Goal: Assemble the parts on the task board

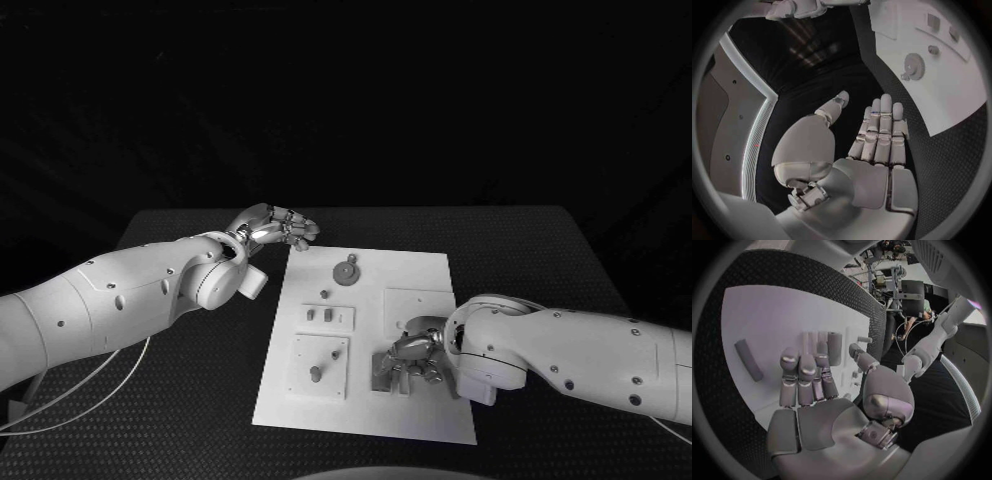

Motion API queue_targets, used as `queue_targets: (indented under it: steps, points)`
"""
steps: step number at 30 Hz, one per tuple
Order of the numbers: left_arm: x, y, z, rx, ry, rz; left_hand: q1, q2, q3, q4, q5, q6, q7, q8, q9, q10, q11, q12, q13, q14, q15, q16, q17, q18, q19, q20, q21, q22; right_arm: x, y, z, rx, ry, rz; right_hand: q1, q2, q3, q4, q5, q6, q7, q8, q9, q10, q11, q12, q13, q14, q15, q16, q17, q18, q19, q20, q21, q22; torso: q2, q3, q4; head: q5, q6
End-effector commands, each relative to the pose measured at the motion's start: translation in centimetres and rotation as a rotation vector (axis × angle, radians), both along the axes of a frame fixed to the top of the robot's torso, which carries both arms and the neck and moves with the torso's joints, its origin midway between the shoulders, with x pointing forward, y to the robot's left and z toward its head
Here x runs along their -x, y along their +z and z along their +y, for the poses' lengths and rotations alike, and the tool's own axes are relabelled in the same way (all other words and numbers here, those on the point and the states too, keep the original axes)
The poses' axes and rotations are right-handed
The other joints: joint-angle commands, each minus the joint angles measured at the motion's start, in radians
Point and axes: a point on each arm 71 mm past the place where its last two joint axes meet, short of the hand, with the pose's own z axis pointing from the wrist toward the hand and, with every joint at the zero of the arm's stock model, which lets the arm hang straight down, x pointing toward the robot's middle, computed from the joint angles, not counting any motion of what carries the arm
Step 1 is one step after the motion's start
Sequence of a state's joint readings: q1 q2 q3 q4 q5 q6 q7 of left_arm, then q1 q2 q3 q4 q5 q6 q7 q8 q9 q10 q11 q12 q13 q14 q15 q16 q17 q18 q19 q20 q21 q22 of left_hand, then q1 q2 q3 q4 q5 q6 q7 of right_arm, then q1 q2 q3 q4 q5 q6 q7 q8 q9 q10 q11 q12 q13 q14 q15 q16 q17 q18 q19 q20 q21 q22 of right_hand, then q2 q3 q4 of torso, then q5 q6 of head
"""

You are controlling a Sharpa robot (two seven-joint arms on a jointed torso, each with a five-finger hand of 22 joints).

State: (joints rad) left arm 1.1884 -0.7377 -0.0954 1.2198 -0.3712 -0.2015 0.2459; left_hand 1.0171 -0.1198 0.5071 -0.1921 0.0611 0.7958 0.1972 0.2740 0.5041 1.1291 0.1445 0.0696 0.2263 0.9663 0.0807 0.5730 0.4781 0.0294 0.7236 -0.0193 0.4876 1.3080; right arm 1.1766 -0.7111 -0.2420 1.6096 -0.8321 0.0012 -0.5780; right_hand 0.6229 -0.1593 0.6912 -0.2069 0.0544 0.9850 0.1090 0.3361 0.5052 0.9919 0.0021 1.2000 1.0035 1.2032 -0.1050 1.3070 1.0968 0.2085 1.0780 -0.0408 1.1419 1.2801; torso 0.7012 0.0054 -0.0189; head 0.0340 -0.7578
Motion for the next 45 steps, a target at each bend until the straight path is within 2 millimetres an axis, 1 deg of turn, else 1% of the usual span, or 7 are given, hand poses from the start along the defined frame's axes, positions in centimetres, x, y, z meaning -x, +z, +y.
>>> queue_targets:
  steps: [1,11,23,26,29,34,45]
  points:
    - [0.0,0.1,-0.1,0.006,-0.006,-0.005,-0.002,-0.003,0.0,0.008,-0.003,-0.009,0.0,0.0,-0.001,-0.008,-0.002,0.003,-0.002,-0.002,0.005,-0.005,0.002,0.012,0.004,0.005,-0.004,0.011,0.2,-0.1,0.2,-0.013,0.009,0.007,-0.008,-0.006,-0.006,0.0,-0.006,-0.008,0.0,-0.002,0.001,-0.007,-0.002,-0.007,0.002,-0.008,0.001,-0.004,0.002,0.053,-0.006,-0.001,0.006,-0.002,0.0,0.0,0.0,0.001,0.001]
    - [0.0,0.1,-0.1,0.006,-0.006,-0.005,-0.001,-0.003,0.0,0.008,-0.003,-0.01,0.0,0.0,-0.002,-0.008,-0.002,0.003,-0.002,-0.001,0.005,-0.005,0.003,0.013,0.005,0.005,-0.004,0.012,0.2,0.3,-0.8,-0.049,0.011,-0.04,-0.002,-0.006,-0.008,-0.003,-0.006,-0.008,0.0,-0.002,0.003,-0.007,-0.002,-0.007,0.003,-0.009,0.0,-0.004,0.002,0.053,-0.007,-0.003,0.006,-0.003,0.0,0.0006,-0.0003,0.001,0.004]
    - [-0.1,0.1,0.4,0.001,0.007,-0.009,-0.001,-0.002,0.001,0.009,-0.003,-0.01,0.0,0.0,-0.002,-0.008,-0.002,0.004,-0.002,-0.001,0.005,-0.006,0.004,0.013,0.006,0.005,-0.004,0.012,-1.6,4.0,-6.3,-0.041,-0.061,-0.108,0.052,-0.018,-0.003,-0.008,-0.006,-0.015,-0.001,-0.001,0.014,0.012,-0.004,-0.001,0.012,0.005,-0.003,-0.006,0.002,0.053,0.007,-0.013,0.009,-0.014,-0.001,0.0029,-0.004,-0.013,0.017]
    - [-0.1,0.1,0.3,0.002,0.004,-0.008,0.0,-0.002,0.001,0.009,-0.003,-0.01,0.0,0.0,-0.002,-0.008,-0.002,0.004,-0.002,-0.001,0.005,-0.006,0.004,0.013,0.006,0.005,-0.004,0.012,-2.1,4.7,-8.3,0.002,-0.068,-0.12,0.068,0.023,-0.053,-0.042,-0.007,-0.009,-0.005,0.006,0.025,0.018,-0.005,0.004,0.021,0.01,-0.005,-0.005,0.004,0.053,0.007,-0.014,0.014,-0.015,0.0,0.0024,-0.0032,-0.023,0.017]
    - [-0.1,0.1,0.3,0.002,0.004,-0.008,0.0,-0.002,0.001,0.009,-0.003,-0.01,0.0,0.001,-0.002,-0.007,-0.002,0.004,-0.002,-0.001,0.005,-0.006,0.005,0.013,0.006,0.005,-0.005,0.012,-1.9,4.6,-9.6,0.044,-0.062,-0.107,0.087,0.04,-0.073,-0.067,-0.006,0.002,-0.008,0.013,0.032,0.021,-0.01,0.006,0.027,0.009,-0.008,-0.008,0.004,0.053,0.003,-0.015,0.013,-0.017,-0.001,0.0015,-0.0052,-0.028,0.018]
    - [-0.1,0.1,0.2,0.003,0.001,-0.005,0.0,-0.002,0.001,0.009,-0.003,-0.009,0.0,0.001,-0.001,-0.007,-0.002,0.004,-0.002,-0.001,0.005,-0.006,0.005,0.013,0.006,0.005,-0.005,0.013,-1.3,4.1,-10.6,0.142,0.008,-0.102,0.097,0.049,-0.084,-0.074,-0.006,0.006,-0.009,0.014,0.035,0.021,-0.012,0.004,0.031,0.008,-0.008,-0.011,0.004,0.053,-0.002,-0.012,0.013,-0.018,-0.001,0.0045,-0.0076,-0.027,0.014]
    - [-0.1,0.1,0.2,0.003,-0.001,-0.004,-0.001,-0.001,0.0,0.01,-0.003,-0.009,0.0,0.002,-0.001,-0.008,-0.002,0.004,-0.002,-0.001,0.005,-0.007,0.006,0.013,0.007,0.005,-0.005,0.013,-0.3,2.6,-10.5,0.262,0.065,-0.15,0.092,0.047,-0.098,-0.073,-0.006,0.009,-0.01,0.014,0.037,0.024,-0.012,0.001,0.032,0.008,-0.007,-0.013,0.004,0.053,-0.007,-0.008,0.013,-0.018,-0.001,0.0016,-0.0055,-0.03,0.007]
